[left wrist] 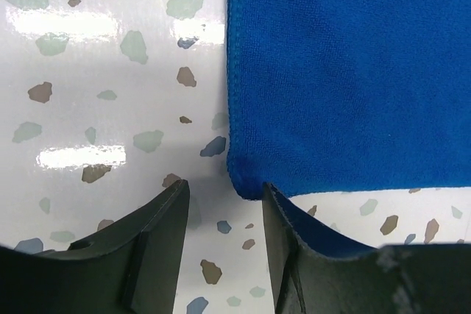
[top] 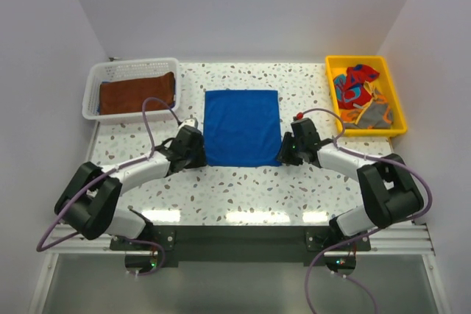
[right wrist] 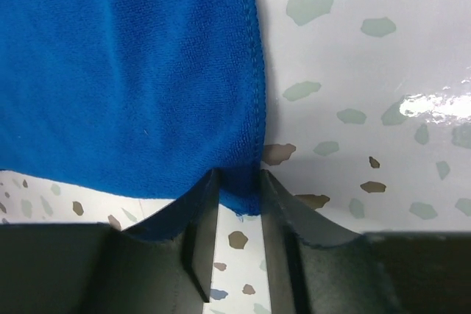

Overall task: Fold and stack the towels
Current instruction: Fold the towel

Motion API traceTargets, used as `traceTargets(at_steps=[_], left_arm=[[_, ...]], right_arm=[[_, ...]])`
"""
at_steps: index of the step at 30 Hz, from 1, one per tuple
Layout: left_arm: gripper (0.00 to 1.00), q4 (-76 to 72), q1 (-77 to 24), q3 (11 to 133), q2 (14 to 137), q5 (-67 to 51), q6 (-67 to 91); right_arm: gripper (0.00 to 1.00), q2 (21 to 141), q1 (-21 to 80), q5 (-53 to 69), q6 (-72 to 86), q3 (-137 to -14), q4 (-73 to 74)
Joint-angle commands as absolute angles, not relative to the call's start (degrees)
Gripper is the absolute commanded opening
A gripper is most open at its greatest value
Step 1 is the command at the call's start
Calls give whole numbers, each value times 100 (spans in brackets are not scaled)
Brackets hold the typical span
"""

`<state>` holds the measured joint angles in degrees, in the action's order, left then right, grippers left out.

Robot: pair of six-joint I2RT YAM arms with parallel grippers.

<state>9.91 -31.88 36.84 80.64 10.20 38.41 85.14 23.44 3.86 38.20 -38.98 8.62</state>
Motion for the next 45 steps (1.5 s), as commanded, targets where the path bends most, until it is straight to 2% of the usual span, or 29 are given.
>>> traceTargets(at_steps=[1, 7, 17, 22, 30, 36, 39, 42, 45], left_arm=[[50, 1046, -3155, 3674, 7814, 984, 3929], [50, 976, -3164, 3683, 7848, 967, 3964], [46, 791, -3155, 3691, 8077, 879, 4052], [33, 756, -3164, 3735, 8165, 861, 4052], [18, 686, -3155, 3832, 8270, 835, 3973], [13, 677, -3164, 3972, 8288, 774, 3850], [15, 694, -3164, 4069, 8306, 729, 3797], [26, 686, -3173, 4131, 8314, 694, 3753], [31, 668, -3173, 4175, 8384, 616, 3709]], right_arm=[[28, 8666, 2347, 536, 3902, -3806, 905], [5, 8464, 2347, 334, 3753, -3955, 1291], [1, 8350, 2347, 352, 3656, -4052, 1468], [0, 8385, 2355, 360, 3630, -4069, 1450], [0, 8376, 2355, 369, 3577, -4087, 1459], [0, 8358, 2355, 343, 3525, -4148, 1529], [0, 8350, 2355, 352, 3472, -4175, 1573], [0, 8341, 2364, 343, 3454, -4184, 1608], [0, 8341, 2355, 343, 3454, -4192, 1600]])
